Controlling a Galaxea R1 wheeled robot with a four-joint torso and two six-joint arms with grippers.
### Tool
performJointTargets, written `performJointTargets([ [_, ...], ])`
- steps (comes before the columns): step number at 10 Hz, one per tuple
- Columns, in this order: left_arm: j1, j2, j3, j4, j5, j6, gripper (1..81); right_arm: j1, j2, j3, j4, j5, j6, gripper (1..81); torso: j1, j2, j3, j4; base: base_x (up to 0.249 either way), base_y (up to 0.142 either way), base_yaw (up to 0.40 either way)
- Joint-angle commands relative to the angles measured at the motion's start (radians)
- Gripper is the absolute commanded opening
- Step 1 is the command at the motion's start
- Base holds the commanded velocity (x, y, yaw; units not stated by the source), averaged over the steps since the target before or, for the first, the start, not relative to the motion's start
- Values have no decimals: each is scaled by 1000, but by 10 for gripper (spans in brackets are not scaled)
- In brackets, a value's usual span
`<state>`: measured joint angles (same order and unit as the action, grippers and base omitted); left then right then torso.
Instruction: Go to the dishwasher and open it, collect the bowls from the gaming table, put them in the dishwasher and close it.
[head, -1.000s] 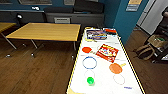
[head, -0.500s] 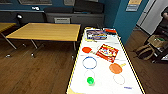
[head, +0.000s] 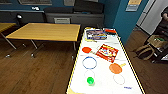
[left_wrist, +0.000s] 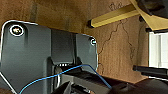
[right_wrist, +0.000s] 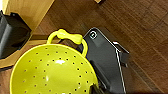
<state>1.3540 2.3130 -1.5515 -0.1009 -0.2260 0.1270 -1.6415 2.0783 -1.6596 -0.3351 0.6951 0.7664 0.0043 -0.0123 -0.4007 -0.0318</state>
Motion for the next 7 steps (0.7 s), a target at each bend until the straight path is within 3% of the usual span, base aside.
performJointTargets([
  [1,-109,-202,215,16,46,-6,811,34,84,-143,-136,-34,-10,10,0,0,0,0,0,0,0],
  [4,-221,-318,344,6,57,-12,811,67,205,-216,-169,-114,-10,10,0,0,0,0,0,0,0],
  [6,-317,-357,398,-36,69,-12,811,87,249,-224,-191,-152,-10,10,0,0,0,0,0,0,0],
  [7,-373,-365,413,-59,132,-12,811,93,268,-224,-193,-161,-13,10,0,0,0,0,0,0,0],
])
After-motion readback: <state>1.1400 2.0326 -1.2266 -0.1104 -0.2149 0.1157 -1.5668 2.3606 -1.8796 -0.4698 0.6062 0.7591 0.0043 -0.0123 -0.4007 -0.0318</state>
